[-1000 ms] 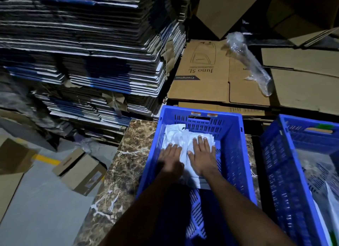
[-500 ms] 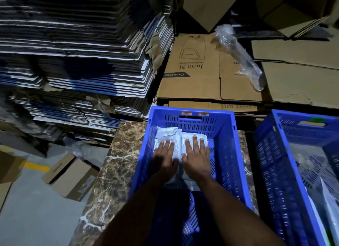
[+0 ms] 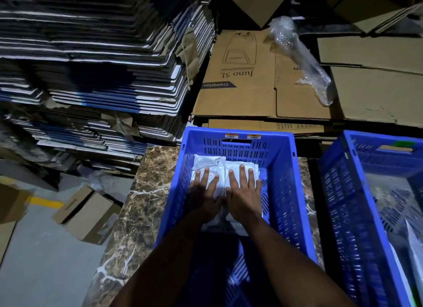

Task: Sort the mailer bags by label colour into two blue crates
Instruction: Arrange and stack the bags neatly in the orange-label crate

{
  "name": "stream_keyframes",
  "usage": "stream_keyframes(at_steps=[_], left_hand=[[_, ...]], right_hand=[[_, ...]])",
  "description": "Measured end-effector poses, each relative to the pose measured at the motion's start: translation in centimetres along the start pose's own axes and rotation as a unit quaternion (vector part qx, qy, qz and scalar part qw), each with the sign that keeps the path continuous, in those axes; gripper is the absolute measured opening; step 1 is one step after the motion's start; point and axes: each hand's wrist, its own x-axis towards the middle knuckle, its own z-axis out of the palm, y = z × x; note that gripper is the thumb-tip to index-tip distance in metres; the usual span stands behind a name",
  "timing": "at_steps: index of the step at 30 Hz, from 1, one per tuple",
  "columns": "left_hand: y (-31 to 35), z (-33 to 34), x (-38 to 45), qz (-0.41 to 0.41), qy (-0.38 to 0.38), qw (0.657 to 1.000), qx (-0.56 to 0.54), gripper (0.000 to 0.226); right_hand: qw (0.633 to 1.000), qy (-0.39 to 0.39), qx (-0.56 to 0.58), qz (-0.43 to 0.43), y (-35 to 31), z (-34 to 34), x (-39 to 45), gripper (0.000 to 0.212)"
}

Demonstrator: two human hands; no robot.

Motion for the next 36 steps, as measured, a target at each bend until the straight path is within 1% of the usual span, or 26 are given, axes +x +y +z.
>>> stream_keyframes(at_steps=[3, 5, 7, 9, 10, 12, 14, 16, 18, 20, 21, 23, 25, 26, 28, 29, 33, 35, 36], left_hand=[[0.3, -0.6, -0.2, 0.001, -0.002, 1.000, 0.015, 0.052], [0.4, -1.0, 0.1, -0.015, -0.021, 1.000, 0.006, 0.050], [0.6, -1.5, 0.5, -0.055, -0.059, 0.997, 0.002, 0.053], [1.0, -2.4, 1.2, -0.070, -0.089, 0.994, 0.012, 0.055], [1.5, -3.1, 1.4, -0.067, -0.089, 0.993, 0.026, 0.055], [2.6, -4.8, 1.5, -0.084, -0.116, 0.988, 0.050, 0.056], [3.2, -6.3, 1.2, -0.101, -0.121, 0.985, 0.064, 0.059], [3.5, -7.9, 0.8, -0.083, -0.112, 0.987, 0.085, 0.061], [4.0, -9.8, 0.2, -0.062, -0.116, 0.985, 0.112, 0.065], [4.2, -11.5, -0.7, -0.040, -0.087, 0.985, 0.144, 0.068], [4.1, -12.2, -1.4, -0.030, -0.065, 0.986, 0.154, 0.068], [3.5, -13.4, -3.4, -0.030, -0.049, 0.987, 0.151, 0.068], [2.3, -13.9, -5.5, -0.048, -0.053, 0.989, 0.129, 0.071], [1.7, -14.0, -6.4, -0.061, -0.061, 0.991, 0.107, 0.073], [0.8, -14.2, -8.1, -0.093, -0.087, 0.992, 0.015, 0.075], [0.7, -14.6, -8.9, -0.104, -0.087, 0.990, -0.033, 0.075], [1.5, -16.3, -11.6, -0.131, -0.054, 0.971, -0.191, 0.071], [1.8, -16.7, -12.4, -0.131, -0.035, 0.967, -0.215, 0.066], [1.8, -16.7, -12.6, -0.124, -0.030, 0.971, -0.202, 0.066]], right_hand=[[1.000, 0.000, 0.015, -0.001, 0.0, -0.3, -0.2, 0.058], [1.000, -0.011, 0.024, 0.007, 0.0, -0.6, -0.3, 0.059], [0.999, -0.033, 0.027, 0.014, -0.2, -1.2, -0.3, 0.059], [0.998, -0.058, 0.031, 0.015, -0.3, -2.2, 0.0, 0.058], [0.997, -0.075, 0.030, 0.014, -0.3, -2.8, -0.1, 0.058], [0.995, -0.098, 0.022, 0.010, -0.1, -4.3, -0.5, 0.058], [0.994, -0.102, 0.028, 0.011, -0.1, -6.2, -1.2, 0.059], [0.994, -0.094, 0.052, 0.015, -0.1, -8.3, -1.9, 0.059], [0.995, -0.079, 0.060, 0.000, -0.2, -10.3, -3.0, 0.058], [0.997, -0.024, 0.073, -0.017, 0.0, -11.8, -4.6, 0.054], [0.996, 0.007, 0.084, -0.016, 0.2, -12.5, -5.7, 0.053], [0.994, 0.061, 0.091, -0.001, 1.0, -13.2, -8.1, 0.054], [0.992, 0.103, 0.069, 0.010, 1.8, -13.6, -10.7, 0.057], [0.992, 0.112, 0.052, 0.016, 2.2, -13.7, -11.8, 0.060], [0.994, 0.100, 0.029, 0.036, 3.1, -13.6, -13.8, 0.067], [0.994, 0.088, 0.035, 0.048, 3.6, -13.5, -14.8, 0.071], [0.989, 0.045, 0.110, 0.085, 5.1, -12.6, -18.2, 0.081], [0.988, 0.037, 0.125, 0.088, 5.3, -12.6, -18.8, 0.081], [0.987, 0.037, 0.127, 0.092, 5.2, -12.7, -19.0, 0.080]])
